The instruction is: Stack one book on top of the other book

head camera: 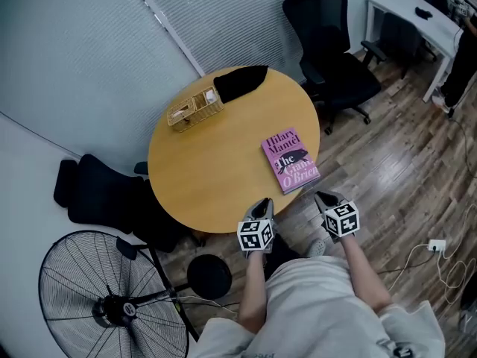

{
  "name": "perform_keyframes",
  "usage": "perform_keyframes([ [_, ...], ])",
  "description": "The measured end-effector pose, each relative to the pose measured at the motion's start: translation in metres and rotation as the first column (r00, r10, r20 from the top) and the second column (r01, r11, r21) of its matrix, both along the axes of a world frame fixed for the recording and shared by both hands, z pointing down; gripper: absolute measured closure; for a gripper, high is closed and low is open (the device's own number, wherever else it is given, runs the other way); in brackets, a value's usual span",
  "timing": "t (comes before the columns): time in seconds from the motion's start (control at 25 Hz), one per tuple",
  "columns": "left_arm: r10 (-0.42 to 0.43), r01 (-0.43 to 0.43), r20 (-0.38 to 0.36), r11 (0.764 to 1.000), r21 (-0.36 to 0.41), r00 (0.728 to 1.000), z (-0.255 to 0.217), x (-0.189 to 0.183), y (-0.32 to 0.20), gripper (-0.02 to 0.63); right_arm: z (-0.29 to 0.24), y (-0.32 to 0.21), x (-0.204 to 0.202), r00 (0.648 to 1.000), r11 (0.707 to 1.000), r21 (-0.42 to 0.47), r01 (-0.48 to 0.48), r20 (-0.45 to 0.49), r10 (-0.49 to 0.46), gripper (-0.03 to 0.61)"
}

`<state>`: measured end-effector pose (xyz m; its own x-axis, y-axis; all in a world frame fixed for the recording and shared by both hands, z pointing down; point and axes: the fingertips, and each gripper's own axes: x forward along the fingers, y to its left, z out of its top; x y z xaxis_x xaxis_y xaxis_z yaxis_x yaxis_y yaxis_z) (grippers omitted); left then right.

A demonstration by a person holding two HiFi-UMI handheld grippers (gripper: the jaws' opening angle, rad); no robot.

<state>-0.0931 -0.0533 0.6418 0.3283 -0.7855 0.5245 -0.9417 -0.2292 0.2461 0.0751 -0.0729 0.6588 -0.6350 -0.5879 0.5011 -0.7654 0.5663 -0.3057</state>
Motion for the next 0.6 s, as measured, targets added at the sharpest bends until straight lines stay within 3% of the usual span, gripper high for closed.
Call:
perform_keyframes([
  [0.08,-0.004,0.004,-0.007,1.000,0.001,1.000,0.000,0.001,0.001,0.580,0.001,0.003,0.002,1.000,1.000,-0.003,0.000,0.000,0.000,0.555],
  [0.6,0.011,-0.010,-0.026,1.000,0.017,1.000,-0.004,-0.004,0.004,0.583,0.009,0.002,0.005,0.999,0.998,-0.040,-0.044,0.008,0.045,0.558],
])
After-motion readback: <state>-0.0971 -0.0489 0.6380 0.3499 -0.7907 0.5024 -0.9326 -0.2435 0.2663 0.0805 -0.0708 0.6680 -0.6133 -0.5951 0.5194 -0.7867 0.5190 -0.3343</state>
